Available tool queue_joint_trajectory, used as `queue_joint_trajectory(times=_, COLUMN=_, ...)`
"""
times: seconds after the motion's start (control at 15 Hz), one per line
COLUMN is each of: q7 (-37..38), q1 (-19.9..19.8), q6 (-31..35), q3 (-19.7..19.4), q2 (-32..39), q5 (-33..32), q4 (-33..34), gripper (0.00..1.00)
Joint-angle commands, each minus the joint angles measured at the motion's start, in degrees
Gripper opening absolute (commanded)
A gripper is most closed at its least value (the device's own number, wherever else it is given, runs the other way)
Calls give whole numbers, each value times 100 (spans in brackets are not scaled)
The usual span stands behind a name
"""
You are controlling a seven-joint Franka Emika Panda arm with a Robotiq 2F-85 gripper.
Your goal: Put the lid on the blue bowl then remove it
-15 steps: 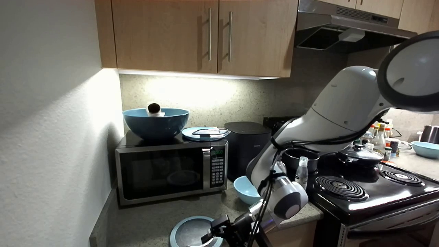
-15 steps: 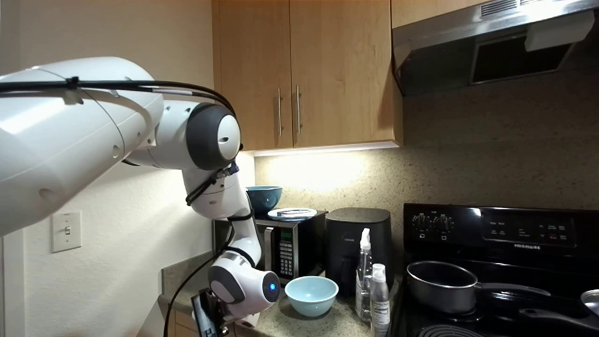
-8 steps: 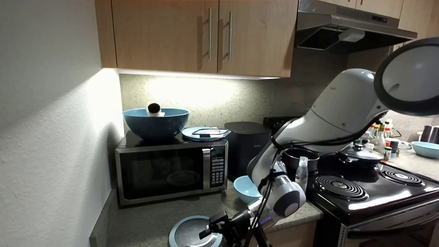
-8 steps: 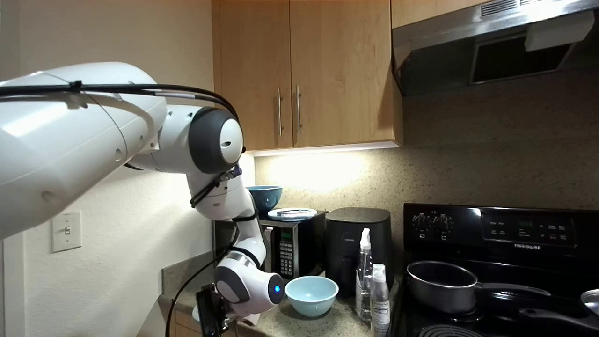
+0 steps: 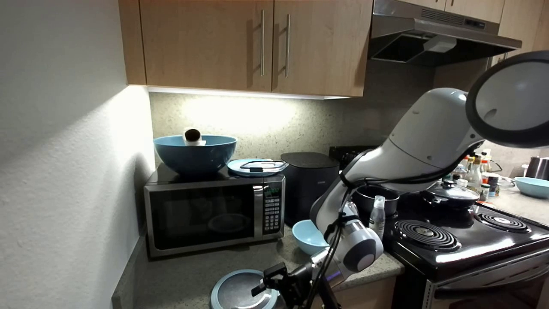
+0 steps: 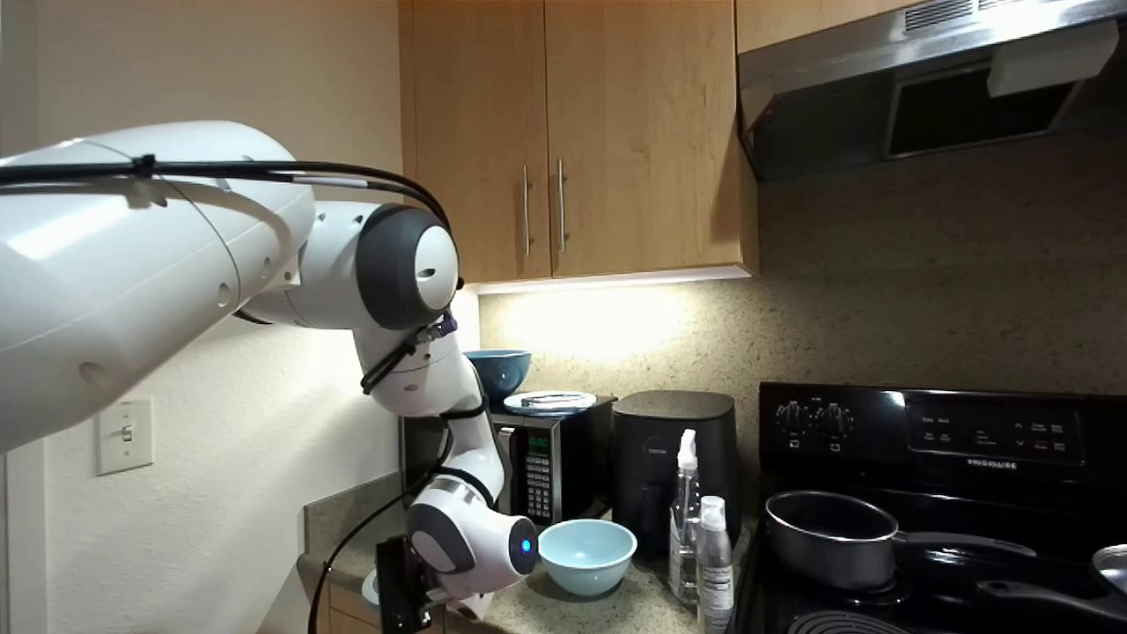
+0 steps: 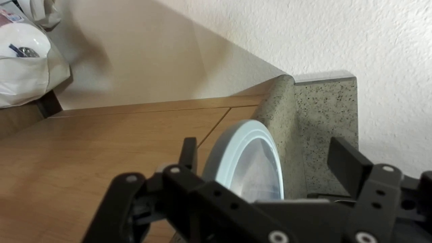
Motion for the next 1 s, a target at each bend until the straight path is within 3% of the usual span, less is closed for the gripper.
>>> queue_joint_trajectory(times=0.0, q7=-99, q1=-4, q6=-157, q3=-40, q2=394, q5=-57, q4=519, gripper=100)
queue_joint_trajectory(times=0.47, q7=46, q1=-211, q6=-454, q3=26, q2=1150, q5=-25, q4=1607, gripper=100)
queue_joint_trajectory(times=0.53, q7=46, q1=-235, q6=-508, q3=30, q2=1217, q5=-38, q4=1721, gripper=75)
queue_joint_trajectory(times=0.73, q7=67, q1=-253, q6=-628, q3=25, q2=1277, q5=-130, q4=1790, gripper=62)
queue_joint_trajectory(times=0.93, q7=51, q1=-236, q6=-603, q3=14, q2=1260, q5=-207, q4=1778, gripper=41)
